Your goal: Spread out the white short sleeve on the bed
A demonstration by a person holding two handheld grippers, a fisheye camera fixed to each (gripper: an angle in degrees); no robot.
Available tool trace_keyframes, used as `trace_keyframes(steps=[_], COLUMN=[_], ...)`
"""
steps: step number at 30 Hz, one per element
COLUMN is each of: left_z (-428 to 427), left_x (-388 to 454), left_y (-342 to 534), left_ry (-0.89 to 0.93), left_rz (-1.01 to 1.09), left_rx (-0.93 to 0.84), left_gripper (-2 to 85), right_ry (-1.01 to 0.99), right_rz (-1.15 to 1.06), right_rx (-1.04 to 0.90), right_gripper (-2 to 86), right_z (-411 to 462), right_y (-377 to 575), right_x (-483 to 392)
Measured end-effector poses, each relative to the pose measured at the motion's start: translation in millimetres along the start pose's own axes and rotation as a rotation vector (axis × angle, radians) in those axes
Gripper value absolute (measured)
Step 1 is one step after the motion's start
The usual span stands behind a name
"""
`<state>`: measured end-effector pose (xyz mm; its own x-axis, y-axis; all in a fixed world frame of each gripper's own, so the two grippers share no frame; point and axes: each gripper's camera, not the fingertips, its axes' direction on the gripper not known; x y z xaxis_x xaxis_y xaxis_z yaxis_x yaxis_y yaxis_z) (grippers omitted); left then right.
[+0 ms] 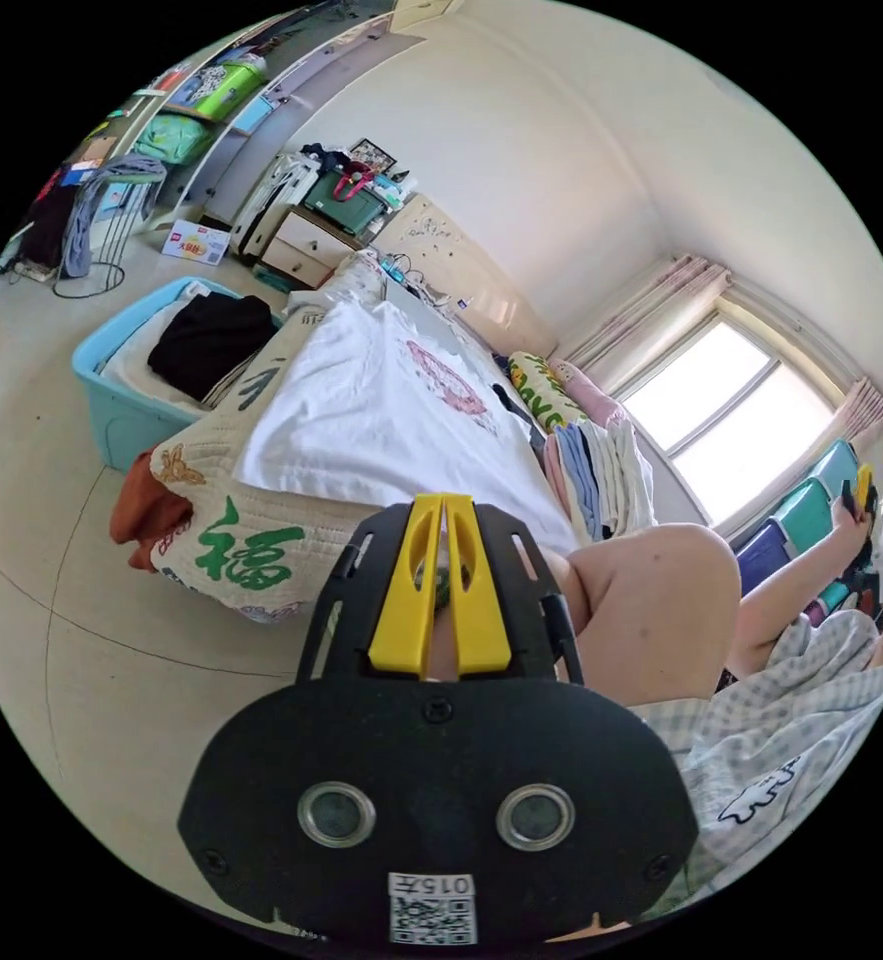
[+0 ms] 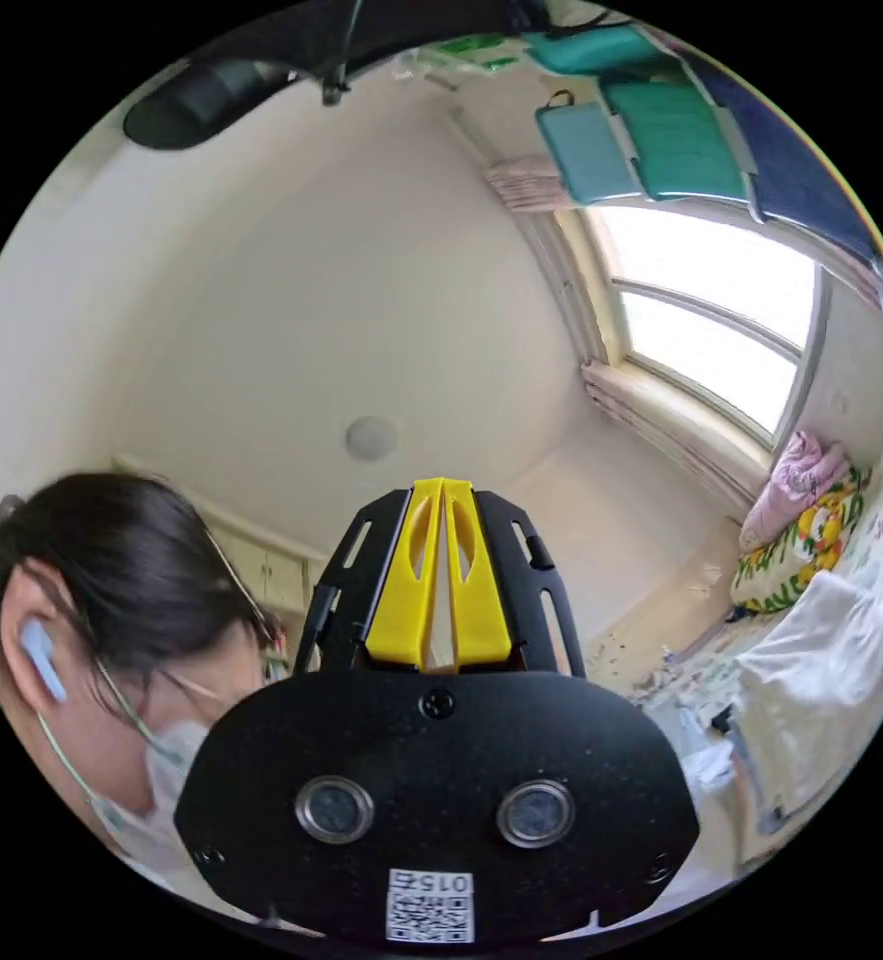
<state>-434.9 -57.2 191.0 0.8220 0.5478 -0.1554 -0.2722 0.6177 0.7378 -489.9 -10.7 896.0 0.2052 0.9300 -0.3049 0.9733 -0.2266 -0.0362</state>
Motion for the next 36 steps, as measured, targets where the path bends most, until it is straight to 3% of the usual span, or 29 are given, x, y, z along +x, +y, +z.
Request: trace_keyframes(steps=[3,8,13,16,22,28,36], left_z=[21,82,152,203,308,382,442], left_x=[12,47,81,114,171,193,204], left_y=[-30,-101,-175,-226,-291,-308,-328], left_ry=[-0.019,0.011,0.111,0.142,0.265,0.332,0.183], left_rz=[0.059,0.227,0.357,0.471,0.61,0.63,0.624], left_rx=[-0.013,-0.086,-0.146,-0.185,-0.278,-0.336,-0.568], left_gripper=[-0.7,0.0,1.4,3.1,4.4,5.0,5.6], right_ry=[0.018,0.302,0.499,0.621,1.129,1.166,1.071], right_rz=[-0.085,0.003,0.139,0.087,-0.066,-0.05,-0.055], right_rx=[-0.287,-1.019,-1.415,-1.5,-1.525,-1.57,-1.634], right_gripper=[-0.4,0.8,5.6,6.6,0.6,-0.7,-0.9], right_z=[53,190,254,288,340,350,348], right_y=[55,266,483,579,717,813,879], right_x=[74,269,402,441,515,550,532])
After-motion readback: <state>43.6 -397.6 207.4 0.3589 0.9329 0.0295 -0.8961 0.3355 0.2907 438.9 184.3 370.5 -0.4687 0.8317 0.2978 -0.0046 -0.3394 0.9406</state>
